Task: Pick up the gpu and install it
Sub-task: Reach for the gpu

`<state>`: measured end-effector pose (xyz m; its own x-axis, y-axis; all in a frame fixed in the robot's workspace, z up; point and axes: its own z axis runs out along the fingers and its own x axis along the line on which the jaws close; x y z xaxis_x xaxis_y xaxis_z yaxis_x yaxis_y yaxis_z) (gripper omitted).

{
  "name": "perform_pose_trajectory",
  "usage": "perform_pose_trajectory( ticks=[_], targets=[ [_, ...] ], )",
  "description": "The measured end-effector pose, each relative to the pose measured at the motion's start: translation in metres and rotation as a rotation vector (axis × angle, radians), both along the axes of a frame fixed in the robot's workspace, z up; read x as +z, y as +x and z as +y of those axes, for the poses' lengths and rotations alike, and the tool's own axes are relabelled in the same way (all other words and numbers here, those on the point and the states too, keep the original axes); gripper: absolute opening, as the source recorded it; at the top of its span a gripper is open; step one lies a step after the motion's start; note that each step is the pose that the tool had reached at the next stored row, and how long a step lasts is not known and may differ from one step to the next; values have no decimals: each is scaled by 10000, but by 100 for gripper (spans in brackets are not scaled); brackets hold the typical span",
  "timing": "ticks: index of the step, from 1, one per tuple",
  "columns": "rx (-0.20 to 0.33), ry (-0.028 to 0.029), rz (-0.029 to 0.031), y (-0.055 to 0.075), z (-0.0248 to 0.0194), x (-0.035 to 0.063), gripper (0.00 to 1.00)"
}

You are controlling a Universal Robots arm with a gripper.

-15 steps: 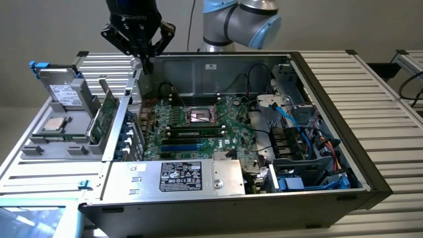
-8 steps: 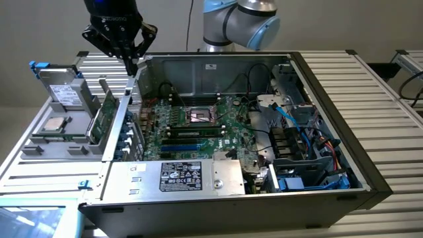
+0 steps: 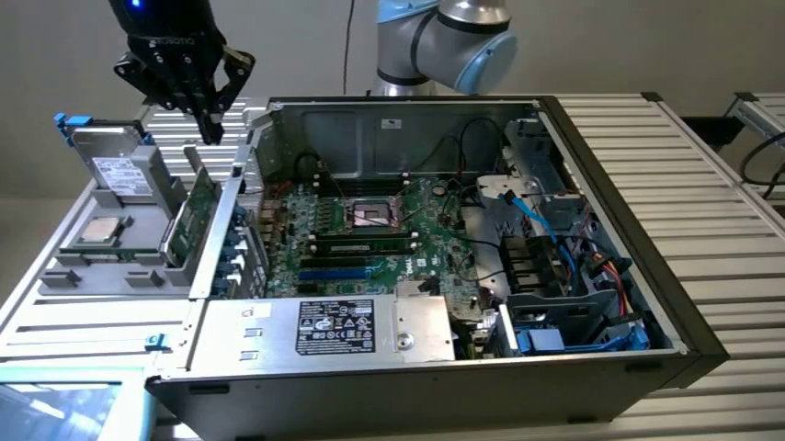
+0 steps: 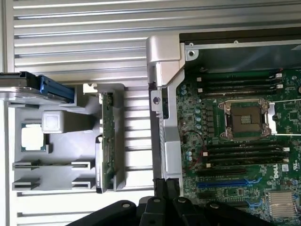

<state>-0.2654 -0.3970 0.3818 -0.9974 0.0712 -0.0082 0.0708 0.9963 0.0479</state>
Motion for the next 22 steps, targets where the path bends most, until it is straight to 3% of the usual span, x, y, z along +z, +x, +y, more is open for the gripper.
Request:
perform_pose_trajectory(
  ticks=[15, 22],
  targets=[
    [0, 3, 7, -652, 77, -151, 12],
    [0, 4, 28, -691, 209, -254, 12]
  ],
)
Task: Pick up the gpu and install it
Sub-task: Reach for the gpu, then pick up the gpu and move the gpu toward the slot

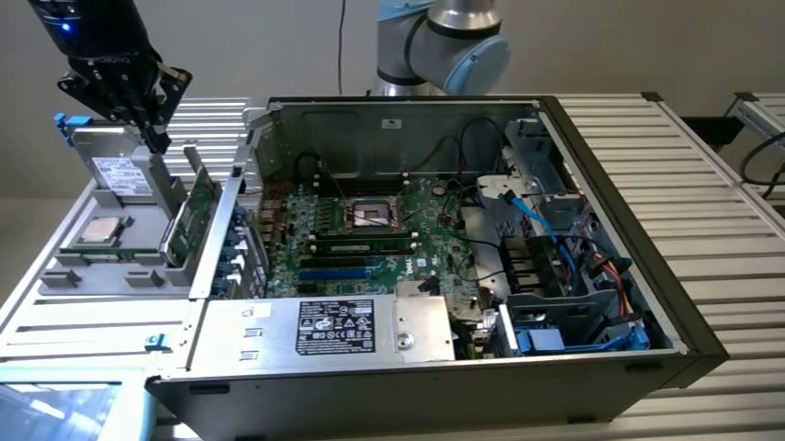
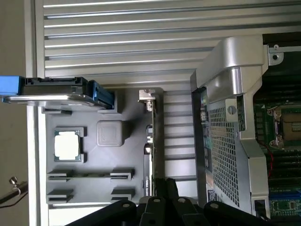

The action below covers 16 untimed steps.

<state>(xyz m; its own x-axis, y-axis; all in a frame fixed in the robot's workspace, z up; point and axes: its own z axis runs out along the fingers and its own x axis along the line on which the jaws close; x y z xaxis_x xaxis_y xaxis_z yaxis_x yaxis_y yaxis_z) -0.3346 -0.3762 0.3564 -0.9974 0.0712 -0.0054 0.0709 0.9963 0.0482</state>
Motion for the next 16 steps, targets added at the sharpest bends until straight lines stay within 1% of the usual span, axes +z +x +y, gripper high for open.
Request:
perform_pose_trajectory(
  ticks=[1, 3, 16],
  targets=[
    [-1, 0, -1, -19, 13, -8, 12],
    [-1, 0, 1, -41, 21, -15, 12],
    [1, 0, 0, -42, 21, -16, 12]
  ],
)
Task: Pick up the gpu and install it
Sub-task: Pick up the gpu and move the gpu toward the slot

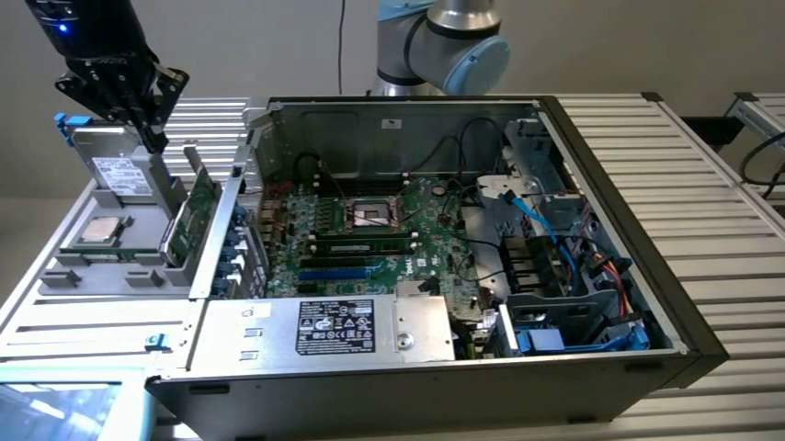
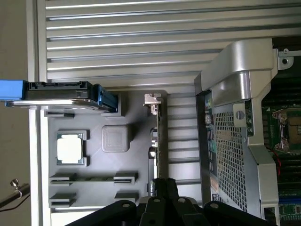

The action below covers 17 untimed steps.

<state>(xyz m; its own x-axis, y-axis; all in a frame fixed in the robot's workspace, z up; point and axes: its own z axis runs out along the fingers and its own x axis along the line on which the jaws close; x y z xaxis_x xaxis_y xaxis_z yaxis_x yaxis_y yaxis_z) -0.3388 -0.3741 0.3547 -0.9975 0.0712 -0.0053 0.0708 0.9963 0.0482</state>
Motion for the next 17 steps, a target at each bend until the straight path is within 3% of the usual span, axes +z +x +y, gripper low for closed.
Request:
perform_pose_trajectory(
  ticks=[2, 5, 7, 8, 12, 17],
  targets=[
    [0, 0, 0, 0, 0, 0, 13],
    [0, -1, 1, -1, 0, 1, 32],
    [0, -1, 1, -1, 0, 1, 32],
    [0, 0, -1, -3, 0, -1, 38],
    [-1, 0, -78, -118, 0, -39, 38],
    [0, 0, -90, -182, -7, -129, 38]
  ],
)
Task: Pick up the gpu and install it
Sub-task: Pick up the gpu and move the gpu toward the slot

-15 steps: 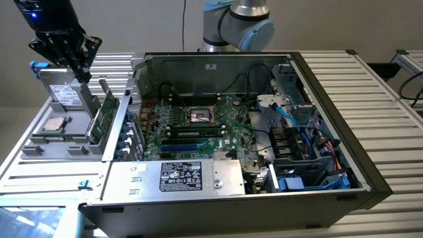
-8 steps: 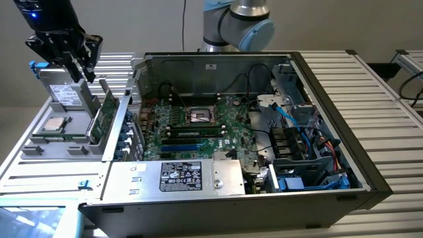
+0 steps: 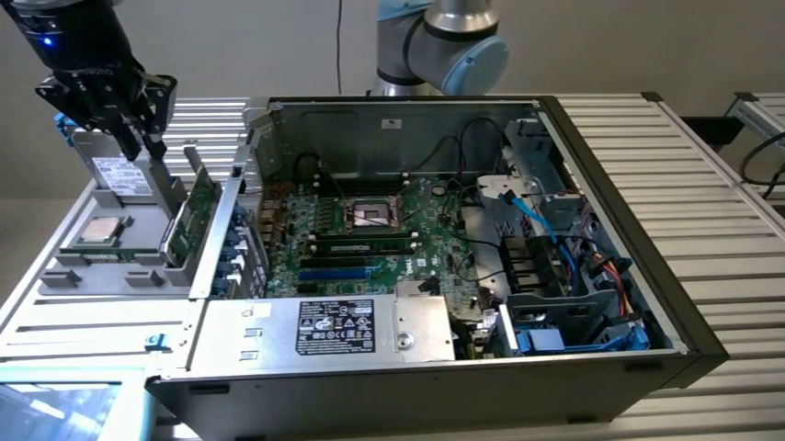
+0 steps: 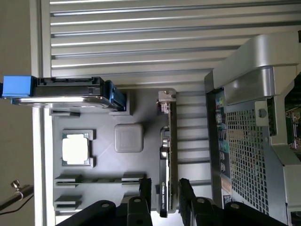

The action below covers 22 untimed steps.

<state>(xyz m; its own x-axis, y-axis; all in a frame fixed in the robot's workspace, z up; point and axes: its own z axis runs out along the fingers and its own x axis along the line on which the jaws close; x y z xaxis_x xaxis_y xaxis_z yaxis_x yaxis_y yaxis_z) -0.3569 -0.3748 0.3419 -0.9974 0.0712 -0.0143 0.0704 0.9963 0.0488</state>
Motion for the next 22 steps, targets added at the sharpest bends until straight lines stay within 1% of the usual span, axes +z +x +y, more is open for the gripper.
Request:
perform_pose_trajectory(
  ticks=[12, 13, 14, 15, 17, 19, 20, 22],
  targets=[
    [-18, 2, -1, 0, 0, -218, 38],
    [-21, 3, 0, 2, -1, -236, 38],
    [-31, 18, 0, 4, -3, -254, 38],
    [-52, 44, -2, 5, -8, -272, 38],
    [-83, 129, 0, 5, -31, -304, 38],
    [-89, 176, -1, 5, -62, -341, 38],
    [-93, 211, -1, 5, -75, -358, 38],
    [-115, 322, 0, 6, -97, -385, 38]
  ],
)
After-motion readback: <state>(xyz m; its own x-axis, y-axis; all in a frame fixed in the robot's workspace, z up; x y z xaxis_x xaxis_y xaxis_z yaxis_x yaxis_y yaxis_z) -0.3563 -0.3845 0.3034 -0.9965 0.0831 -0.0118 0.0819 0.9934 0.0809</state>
